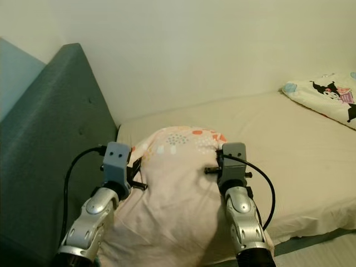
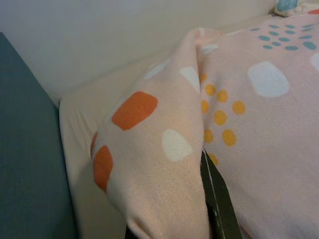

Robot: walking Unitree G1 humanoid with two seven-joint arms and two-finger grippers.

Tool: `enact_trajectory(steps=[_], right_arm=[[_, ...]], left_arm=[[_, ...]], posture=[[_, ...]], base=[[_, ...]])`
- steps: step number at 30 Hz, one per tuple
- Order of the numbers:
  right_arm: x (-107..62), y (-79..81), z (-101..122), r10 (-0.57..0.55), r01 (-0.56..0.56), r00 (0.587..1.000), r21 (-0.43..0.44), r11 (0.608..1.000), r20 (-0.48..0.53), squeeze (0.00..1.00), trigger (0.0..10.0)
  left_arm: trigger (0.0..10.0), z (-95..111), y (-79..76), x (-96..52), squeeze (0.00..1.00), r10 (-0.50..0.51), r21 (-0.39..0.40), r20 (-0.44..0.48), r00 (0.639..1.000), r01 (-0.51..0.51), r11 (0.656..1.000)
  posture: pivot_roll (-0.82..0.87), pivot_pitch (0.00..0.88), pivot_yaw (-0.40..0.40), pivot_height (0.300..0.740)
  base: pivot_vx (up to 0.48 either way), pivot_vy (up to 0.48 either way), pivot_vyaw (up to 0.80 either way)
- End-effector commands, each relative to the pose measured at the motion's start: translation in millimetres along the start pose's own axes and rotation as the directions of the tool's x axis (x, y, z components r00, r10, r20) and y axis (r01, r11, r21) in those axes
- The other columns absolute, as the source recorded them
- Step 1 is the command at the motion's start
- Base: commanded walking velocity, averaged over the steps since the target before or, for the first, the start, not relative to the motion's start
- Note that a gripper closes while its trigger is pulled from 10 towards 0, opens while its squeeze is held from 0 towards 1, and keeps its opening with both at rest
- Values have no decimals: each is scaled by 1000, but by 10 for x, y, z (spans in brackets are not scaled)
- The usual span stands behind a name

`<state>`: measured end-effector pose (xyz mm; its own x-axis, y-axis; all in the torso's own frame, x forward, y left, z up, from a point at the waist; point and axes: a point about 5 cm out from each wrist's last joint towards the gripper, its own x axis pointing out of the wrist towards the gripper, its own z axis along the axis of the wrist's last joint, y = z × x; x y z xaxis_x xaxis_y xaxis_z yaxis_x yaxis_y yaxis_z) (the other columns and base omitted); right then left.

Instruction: Clean up the room

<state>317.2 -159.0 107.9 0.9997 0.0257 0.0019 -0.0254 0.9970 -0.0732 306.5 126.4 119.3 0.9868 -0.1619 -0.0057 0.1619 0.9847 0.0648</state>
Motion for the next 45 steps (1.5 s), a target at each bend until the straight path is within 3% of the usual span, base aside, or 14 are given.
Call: enact_trajectory(steps=[1,18,33,45], right_arm=[[49,-13,90,-3,3,999,-7,1000,34,0,10000],[67,-3,77,6,-6,1000,-10,1000,26,0,10000],[59,-10,67,25,-25,1000,-26,999,13,0,10000],[40,-18,50,1,-1,1000,-13,1000,21,0,10000]], left_arm=[[10000,56,76,21,0,24,18,17,1000,-25,1000],[10000,99,33,11,0,-13,43,22,1000,12,999],[10000,45,42,-32,0,5,34,6,1000,-5,999],[10000,112,-20,-3,0,-55,54,27,998,53,997]], posture=[[-78,59,66,720],[-74,59,63,656],[-80,52,44,641],[-74,49,63,641]], base=[[0,0,0],[0,0,0],[0,0,0],[0,0,0]])
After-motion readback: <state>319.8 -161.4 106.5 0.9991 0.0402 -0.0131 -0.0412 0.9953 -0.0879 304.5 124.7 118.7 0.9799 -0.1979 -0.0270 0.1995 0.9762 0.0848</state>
